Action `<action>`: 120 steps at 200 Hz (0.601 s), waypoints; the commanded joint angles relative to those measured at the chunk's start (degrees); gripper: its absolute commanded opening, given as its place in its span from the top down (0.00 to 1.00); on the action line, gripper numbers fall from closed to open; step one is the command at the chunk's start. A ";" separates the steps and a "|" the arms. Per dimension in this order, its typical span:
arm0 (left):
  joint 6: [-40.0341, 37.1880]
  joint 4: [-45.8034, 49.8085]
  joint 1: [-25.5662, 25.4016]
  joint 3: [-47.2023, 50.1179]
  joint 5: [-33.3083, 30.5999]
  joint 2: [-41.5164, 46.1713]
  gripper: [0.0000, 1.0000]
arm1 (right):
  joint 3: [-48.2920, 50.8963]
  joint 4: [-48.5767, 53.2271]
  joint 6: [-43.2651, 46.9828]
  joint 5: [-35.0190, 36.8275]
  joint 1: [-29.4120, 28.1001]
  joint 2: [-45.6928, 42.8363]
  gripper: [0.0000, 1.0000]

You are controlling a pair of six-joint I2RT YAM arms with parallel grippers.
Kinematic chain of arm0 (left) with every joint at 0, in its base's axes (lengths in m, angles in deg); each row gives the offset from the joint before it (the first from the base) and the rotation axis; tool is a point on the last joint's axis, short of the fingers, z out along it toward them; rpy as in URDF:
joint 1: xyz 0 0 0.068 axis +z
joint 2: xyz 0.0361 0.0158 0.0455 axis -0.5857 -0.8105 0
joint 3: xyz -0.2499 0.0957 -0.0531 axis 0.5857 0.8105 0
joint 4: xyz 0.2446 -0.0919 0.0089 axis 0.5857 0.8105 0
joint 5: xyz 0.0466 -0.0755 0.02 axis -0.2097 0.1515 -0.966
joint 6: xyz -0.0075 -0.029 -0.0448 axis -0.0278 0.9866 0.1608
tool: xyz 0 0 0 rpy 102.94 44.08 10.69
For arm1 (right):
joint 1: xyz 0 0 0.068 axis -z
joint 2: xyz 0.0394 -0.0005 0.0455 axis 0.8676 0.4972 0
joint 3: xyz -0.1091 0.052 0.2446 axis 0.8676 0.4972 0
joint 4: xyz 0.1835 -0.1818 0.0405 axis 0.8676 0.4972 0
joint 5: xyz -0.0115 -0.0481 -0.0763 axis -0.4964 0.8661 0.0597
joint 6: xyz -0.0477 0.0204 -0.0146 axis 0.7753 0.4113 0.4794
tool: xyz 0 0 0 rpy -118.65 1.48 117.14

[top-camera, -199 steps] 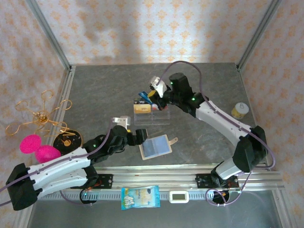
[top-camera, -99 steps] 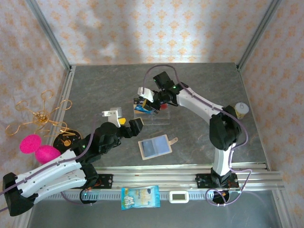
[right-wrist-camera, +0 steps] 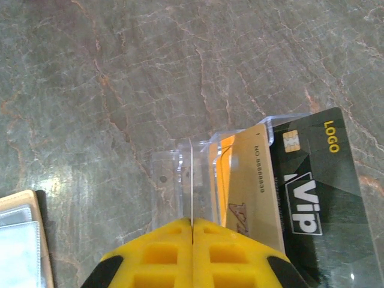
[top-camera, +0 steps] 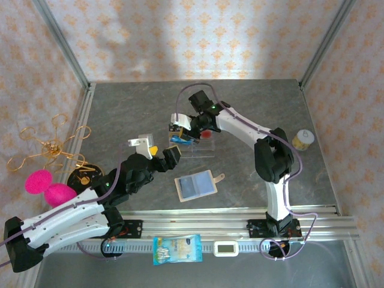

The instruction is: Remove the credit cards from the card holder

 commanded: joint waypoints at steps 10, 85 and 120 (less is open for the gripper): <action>-0.91 -2.31 0.73 0.27 -0.79 0.10 0.01 | -2.88 2.25 1.09 2.32 0.28 1.84 1.00; -0.48 -3.22 1.52 1.18 0.08 -0.01 0.01 | -5.15 5.68 2.29 3.35 0.11 4.63 1.00; -0.31 -3.64 1.75 1.50 0.65 0.01 0.01 | -6.10 5.79 1.37 4.92 -0.71 5.89 1.00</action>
